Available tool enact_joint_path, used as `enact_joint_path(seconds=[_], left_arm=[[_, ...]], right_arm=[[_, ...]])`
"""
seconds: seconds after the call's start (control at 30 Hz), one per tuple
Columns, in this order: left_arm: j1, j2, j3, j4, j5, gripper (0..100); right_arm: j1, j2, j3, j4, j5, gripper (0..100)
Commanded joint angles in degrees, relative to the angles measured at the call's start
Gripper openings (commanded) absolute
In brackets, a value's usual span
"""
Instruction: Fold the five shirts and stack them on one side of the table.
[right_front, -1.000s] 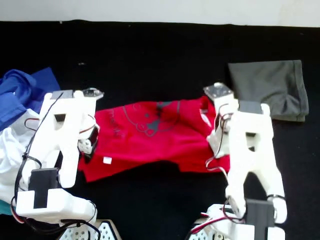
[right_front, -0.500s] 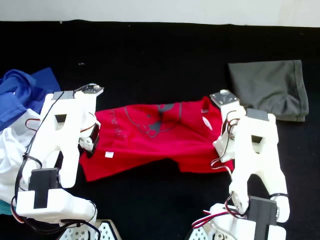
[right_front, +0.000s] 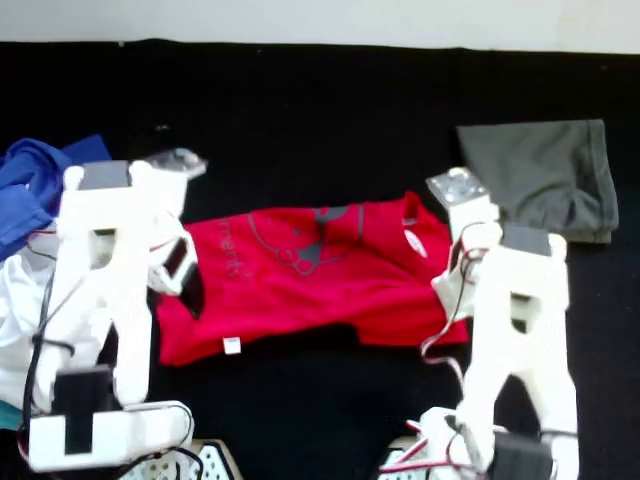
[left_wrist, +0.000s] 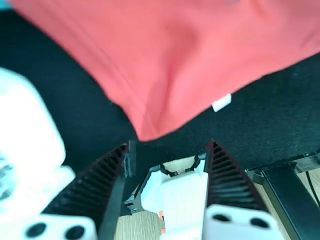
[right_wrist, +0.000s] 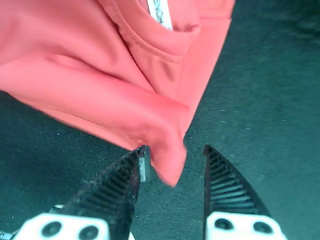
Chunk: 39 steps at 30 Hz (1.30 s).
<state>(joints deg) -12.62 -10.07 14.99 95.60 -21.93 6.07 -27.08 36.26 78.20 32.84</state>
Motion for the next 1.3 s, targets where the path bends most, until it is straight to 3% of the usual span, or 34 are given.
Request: enact_joint_path(seconds=[0.0,0.1,0.2,0.4,0.53,0.73,1.0,1.27], left_arm=[[0.75,-4.09,-6.20,1.32,-0.44,22],[0.84,-1.80,-4.35,-3.87,-0.09,20],[0.84,4.09,-2.07,-10.11,0.26,1],[1.01,19.03,-6.90,-14.77,5.54,1],[3.12,25.98,-14.99,-14.68,8.26,1],[8.66,32.75,-22.55,-14.77,10.90,1],[7.16,44.18,-30.37,-14.51,10.90,1],[2.15,53.93,-43.30,-9.67,10.55,1]], right_arm=[[0.48,-8.13,-0.57,2.51,0.62,16.4],[0.48,-12.35,-0.31,2.33,0.62,16.4],[-0.13,-13.05,0.31,2.42,0.70,16.4],[-4.00,-8.31,5.41,1.36,0.26,16.5],[-6.37,-5.49,2.95,-8.22,-2.90,15.9],[-12.35,10.07,-18.33,-9.36,-10.90,0.9],[-15.69,41.19,-44.35,-3.82,-13.36,0.6],[-10.07,69.23,-70.99,-5.05,-13.01,0.6]])
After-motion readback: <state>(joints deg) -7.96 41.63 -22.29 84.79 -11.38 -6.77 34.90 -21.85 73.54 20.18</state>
